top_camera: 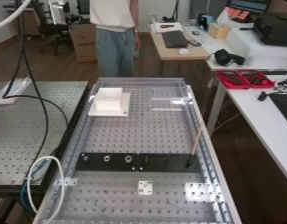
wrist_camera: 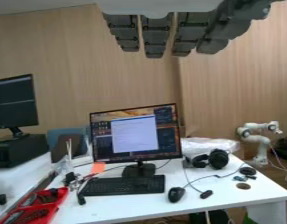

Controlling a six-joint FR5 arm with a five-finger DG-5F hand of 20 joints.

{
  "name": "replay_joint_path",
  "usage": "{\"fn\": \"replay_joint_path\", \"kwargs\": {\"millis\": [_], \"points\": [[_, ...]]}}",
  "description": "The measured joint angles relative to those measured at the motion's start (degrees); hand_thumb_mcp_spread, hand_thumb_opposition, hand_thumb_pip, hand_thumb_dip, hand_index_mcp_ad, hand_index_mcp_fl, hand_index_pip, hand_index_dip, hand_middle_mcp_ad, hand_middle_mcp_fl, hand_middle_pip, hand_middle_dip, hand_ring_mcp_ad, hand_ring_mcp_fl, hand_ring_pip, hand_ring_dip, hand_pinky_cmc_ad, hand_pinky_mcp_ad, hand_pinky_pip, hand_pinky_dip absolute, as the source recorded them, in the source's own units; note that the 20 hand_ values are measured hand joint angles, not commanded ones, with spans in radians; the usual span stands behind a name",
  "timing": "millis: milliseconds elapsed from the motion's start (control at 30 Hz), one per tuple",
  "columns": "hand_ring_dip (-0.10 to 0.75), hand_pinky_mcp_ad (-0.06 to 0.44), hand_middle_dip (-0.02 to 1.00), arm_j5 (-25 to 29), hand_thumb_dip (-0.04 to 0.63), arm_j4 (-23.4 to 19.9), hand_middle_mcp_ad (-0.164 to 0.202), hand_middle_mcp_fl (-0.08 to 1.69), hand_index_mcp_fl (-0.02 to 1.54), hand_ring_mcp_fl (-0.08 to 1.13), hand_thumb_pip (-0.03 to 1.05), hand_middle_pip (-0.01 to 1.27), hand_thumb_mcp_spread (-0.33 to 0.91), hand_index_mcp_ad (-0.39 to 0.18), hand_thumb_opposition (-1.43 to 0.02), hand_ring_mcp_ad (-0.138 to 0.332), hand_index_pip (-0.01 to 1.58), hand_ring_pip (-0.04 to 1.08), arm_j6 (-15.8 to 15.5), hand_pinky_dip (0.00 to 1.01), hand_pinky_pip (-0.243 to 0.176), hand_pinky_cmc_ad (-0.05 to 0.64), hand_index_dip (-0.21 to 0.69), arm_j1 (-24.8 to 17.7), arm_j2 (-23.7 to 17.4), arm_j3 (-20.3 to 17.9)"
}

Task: Grab the bearing and place it in the white container

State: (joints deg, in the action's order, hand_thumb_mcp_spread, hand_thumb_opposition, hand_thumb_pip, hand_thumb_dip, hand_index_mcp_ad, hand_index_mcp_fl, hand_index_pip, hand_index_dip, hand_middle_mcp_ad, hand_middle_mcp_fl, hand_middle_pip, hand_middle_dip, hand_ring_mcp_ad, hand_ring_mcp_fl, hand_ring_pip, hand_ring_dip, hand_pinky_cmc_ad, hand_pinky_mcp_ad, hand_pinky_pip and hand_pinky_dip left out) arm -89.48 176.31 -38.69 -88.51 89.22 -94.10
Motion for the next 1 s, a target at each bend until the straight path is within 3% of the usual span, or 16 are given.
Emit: {"fn": "replay_joint_path", "kwargs": {"millis": [67, 167, 233, 267, 367, 567, 800, 1000], "points": [[0.016, 0.049, 0.03, 0.2, 0.007, -0.33, 0.061, 0.0, 0.0, 0.0, 0.02, 0.01, 0.0, 0.009, 0.0, 0.066, 0.01, 0.01, 0.0, 0.01, -0.01, 0.059, 0.016, 0.02, -0.01, -0.35], [0.016, 0.052, 0.03, 0.37, 0.0, -1.06, 0.031, 0.01, 0.0, 0.0, 0.05, 0.02, 0.03, 0.019, -0.02, 0.066, 0.0, 0.02, 0.29, 0.02, -0.01, 0.051, 0.016, 0.08, -0.05, -1.09], [0.019, 0.065, 0.03, 0.65, 0.03, -1.65, 0.031, 0.01, 0.0, 0.0, 0.27, 0.05, 0.15, 0.019, -0.19, 0.07, 0.01, 0.03, 0.2, 0.05, -0.01, 0.047, 0.016, 0.1, -0.06, -1.66], [0.019, 0.084, 0.04, 0.84, 0.037, -2.05, 0.031, 0.0, 0.01, 0.0, 0.33, 0.07, 0.19, 0.012, -0.25, 0.066, 0.02, 0.02, 0.03, 0.07, -0.012, 0.066, 0.016, 0.13, -0.04, -2.08], [0.021, 0.15, 0.08, 1.01, 0.052, -3.1, 0.031, 0.0, 0.01, 0.0, 0.33, 0.09, 0.25, 0.0, -0.49, 0.086, 0.05, 0.06, 0.32, 0.12, -0.031, 0.168, 0.009, 0.31, 0.15, -3.19], [0.035, 0.232, 0.11, 1.6, 0.049, -4.89, 0.037, 0.0, 0.04, 0.0, 0.4, 0.1, 0.26, -0.024, -0.65, 0.138, 0.08, 0.08, 0.68, 0.17, -0.065, 0.284, 0.003, 0.57, 0.99, -5.27], [0.033, 0.248, 0.13, 2.19, 0.08, -6.34, 0.033, 0.01, 0.06, 0.0, 0.45, 0.12, 0.28, -0.024, -0.69, 0.154, 0.09, 0.07, 2.17, 0.19, -0.075, 0.33, 0.003, 0.8, 1.48, -6.93], [0.044, 0.25, 0.14, 2.68, 0.08, -7.08, 0.037, 0.0, 0.06, 0.0, 0.45, 0.13, 0.28, -0.024, -0.73, 0.166, 0.1, 0.08, 2.21, 0.19, -0.094, 0.328, 0.003, 0.86, 1.38, -7.48]]}}
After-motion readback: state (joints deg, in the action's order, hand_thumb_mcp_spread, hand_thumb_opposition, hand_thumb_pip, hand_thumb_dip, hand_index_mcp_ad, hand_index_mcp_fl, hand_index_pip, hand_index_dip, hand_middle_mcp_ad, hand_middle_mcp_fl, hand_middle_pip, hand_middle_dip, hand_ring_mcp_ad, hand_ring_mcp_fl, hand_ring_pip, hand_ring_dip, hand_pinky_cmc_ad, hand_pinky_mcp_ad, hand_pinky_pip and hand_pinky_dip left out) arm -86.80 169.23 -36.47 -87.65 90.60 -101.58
